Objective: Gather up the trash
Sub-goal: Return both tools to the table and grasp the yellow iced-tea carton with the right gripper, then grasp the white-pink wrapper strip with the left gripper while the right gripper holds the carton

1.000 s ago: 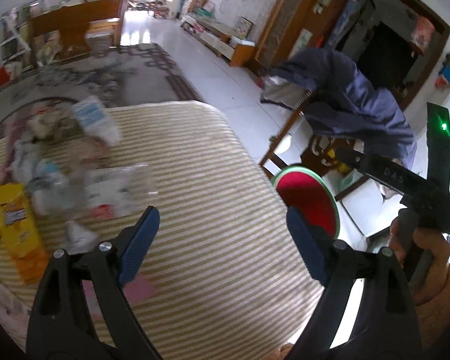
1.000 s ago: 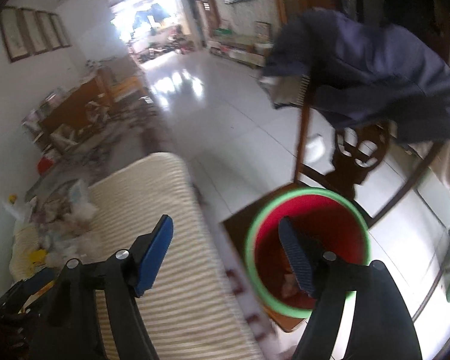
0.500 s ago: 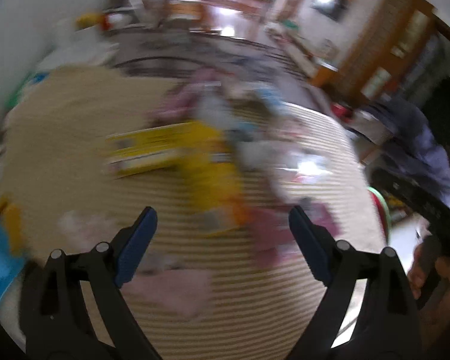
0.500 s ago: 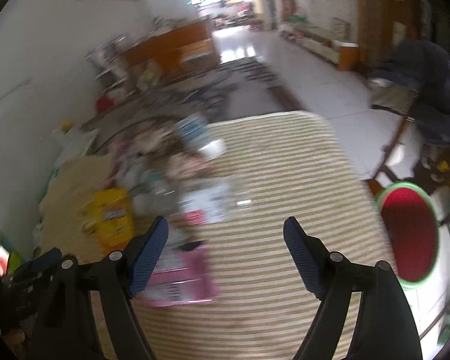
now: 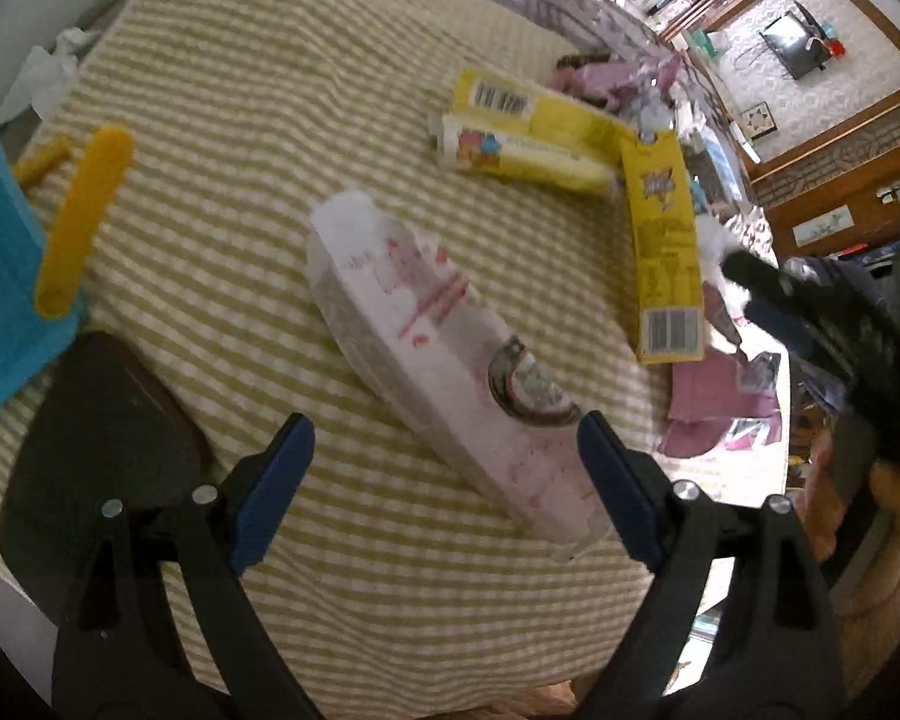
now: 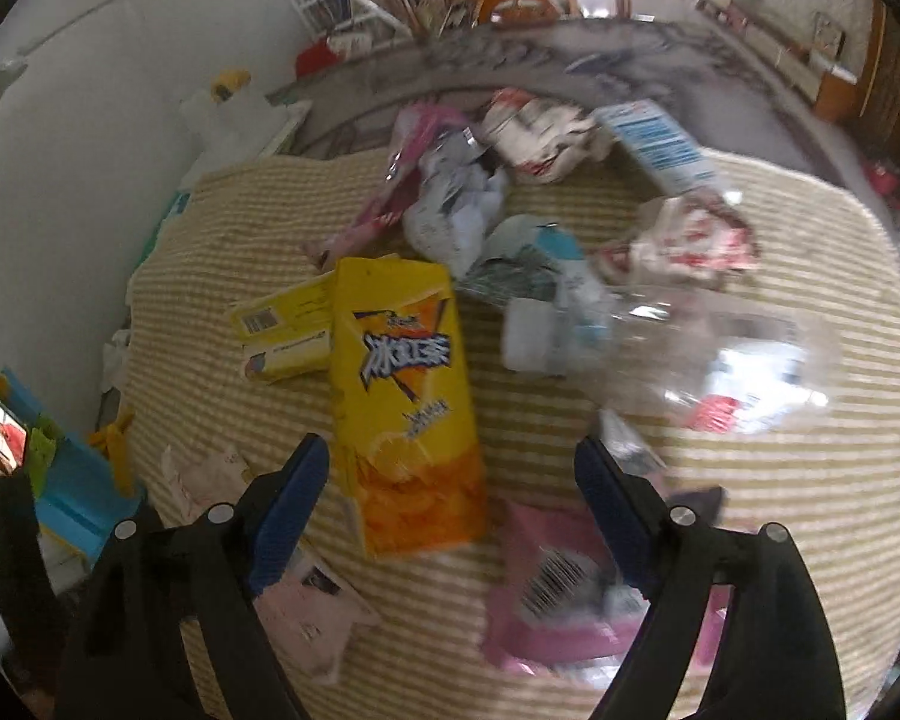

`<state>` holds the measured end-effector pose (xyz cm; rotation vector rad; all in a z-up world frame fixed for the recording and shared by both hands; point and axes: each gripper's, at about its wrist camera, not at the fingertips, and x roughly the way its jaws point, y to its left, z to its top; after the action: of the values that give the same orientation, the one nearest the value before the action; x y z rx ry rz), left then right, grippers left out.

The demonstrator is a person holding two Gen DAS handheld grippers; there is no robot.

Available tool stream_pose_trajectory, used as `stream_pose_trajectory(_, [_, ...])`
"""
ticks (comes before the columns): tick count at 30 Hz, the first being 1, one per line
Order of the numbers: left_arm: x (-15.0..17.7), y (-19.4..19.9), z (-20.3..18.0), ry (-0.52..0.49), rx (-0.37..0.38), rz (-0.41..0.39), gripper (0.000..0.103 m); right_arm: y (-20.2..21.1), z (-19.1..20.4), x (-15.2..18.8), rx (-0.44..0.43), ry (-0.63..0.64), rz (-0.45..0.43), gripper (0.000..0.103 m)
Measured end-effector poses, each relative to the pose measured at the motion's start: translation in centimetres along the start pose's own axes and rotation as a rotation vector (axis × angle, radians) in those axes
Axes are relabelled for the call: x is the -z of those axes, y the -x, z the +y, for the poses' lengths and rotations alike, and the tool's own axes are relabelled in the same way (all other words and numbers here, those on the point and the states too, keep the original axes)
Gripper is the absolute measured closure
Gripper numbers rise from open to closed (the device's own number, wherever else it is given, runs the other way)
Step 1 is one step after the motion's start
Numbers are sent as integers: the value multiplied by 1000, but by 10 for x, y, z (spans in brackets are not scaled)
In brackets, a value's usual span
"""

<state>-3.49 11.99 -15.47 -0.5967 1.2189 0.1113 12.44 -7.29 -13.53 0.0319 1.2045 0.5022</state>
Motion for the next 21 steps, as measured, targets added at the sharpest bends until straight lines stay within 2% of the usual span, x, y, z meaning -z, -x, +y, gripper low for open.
stream_pose_trajectory(4, [2,-1,-5,-8,16,0,16,-21,0,-10,-9,-39,41,20])
stream_pose_trajectory(8, [5,0,-4,-10,25,8,16,-40,9,-14,-15,-20,83,20])
stream_pose_trajectory(9, [5,0,-5,-11,25,10,16,-44,11,-13,-26,-15,95,27])
stream_pose_trajectory(10, [5,-1,-4,-12,26,11,16,-46,12,-12,-47,-17,105,39])
stream_pose_trajectory(11, [5,-1,-5,-14,27,12,16,-48,14,-11,-60,-21,115,41])
stream_pose_trajectory(15, [0,-9,-11,-17,26,19,16,-24,21,-7,-47,15,37,43])
stream_pose_trajectory(21, [-9,-19,-16,-36,17,15,16,45,13,8,-43,33,-113,43])
